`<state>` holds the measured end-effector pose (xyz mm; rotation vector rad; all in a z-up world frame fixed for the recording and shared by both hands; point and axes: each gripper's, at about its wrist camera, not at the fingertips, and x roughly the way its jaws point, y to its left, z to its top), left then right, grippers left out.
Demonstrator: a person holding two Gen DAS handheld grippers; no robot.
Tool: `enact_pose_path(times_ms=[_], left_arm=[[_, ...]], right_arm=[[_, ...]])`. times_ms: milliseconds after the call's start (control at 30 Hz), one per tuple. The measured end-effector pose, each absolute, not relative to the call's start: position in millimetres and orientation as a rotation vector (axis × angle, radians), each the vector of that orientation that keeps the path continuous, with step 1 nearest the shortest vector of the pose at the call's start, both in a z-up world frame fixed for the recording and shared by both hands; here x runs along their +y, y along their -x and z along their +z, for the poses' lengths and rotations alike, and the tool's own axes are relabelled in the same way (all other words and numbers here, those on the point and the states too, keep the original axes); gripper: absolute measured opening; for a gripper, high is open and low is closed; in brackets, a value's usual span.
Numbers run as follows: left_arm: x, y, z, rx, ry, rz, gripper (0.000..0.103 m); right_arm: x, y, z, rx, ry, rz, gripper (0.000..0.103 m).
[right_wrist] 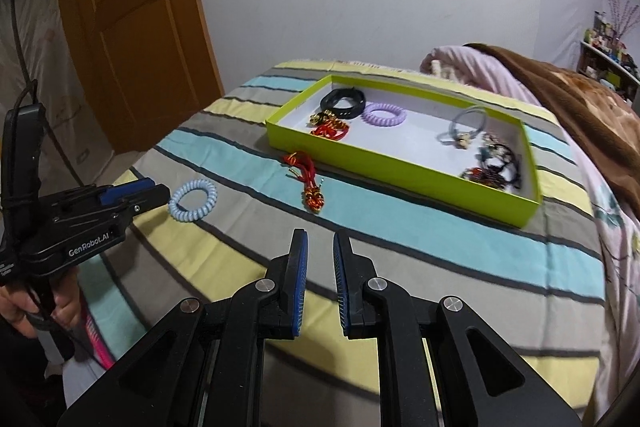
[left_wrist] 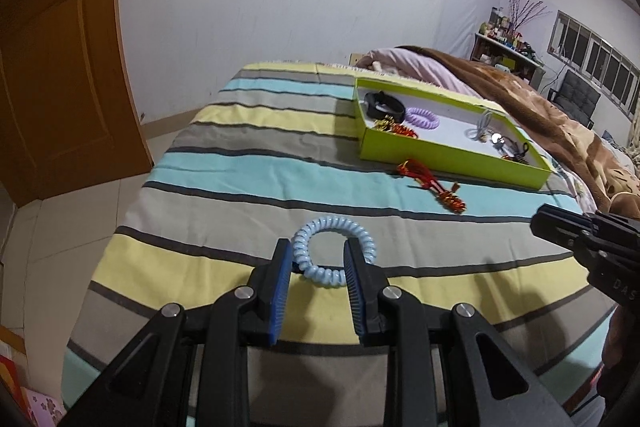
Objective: Organize jewelry
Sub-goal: 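Grasp the light-blue coil hair tie with the left tool while the right tool grasps the red tassel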
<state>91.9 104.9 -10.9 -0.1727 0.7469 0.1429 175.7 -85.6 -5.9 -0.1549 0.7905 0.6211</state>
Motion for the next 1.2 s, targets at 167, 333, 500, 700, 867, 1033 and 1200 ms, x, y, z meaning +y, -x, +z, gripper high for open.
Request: enact_pose_path(times_ms=[167,333,500,700,867,1033,1200], left_arm=[[111.5,-101.8,-18.7,0.78,0.187,0.148,0.028],[112.0,-107.8,-23.8,0.805,0.194,0.126,0.028],[112.7,-113.7,-29.3,0.821,0.197,0.12,0.028],[114.1,-117.8,-29.4,0.819,0.205,0.12,0.028],[110.6,-119.1,-29.4,0.822,0.177,0.132,0.027],[106.8,-120.3,-29.7,0.825,0.158,0.12,0.011],[102.2,-117.2,-28.2,0.822,0.152,0.09,0.01]], right_arm=[[-67.9,-195.6,-15.2,0.818,0.18,0.649,0.014],[-53.3,-213.3,-25.0,0.852,0.195,0.675,0.014],[-44.2,-222.2,-32.2,0.866,0.215,0.684,0.043],[-35.2,-230.0,-38.7,0.89,0.242,0.688,0.044],[-29.3,-233.9,-43.5,0.897,0.273,0.672,0.033],[-26.3,-232.6,-43.6,0.884,0.299,0.653,0.016],[-32.8,-227.0,-38.9,0.871,0.276,0.646,0.016]])
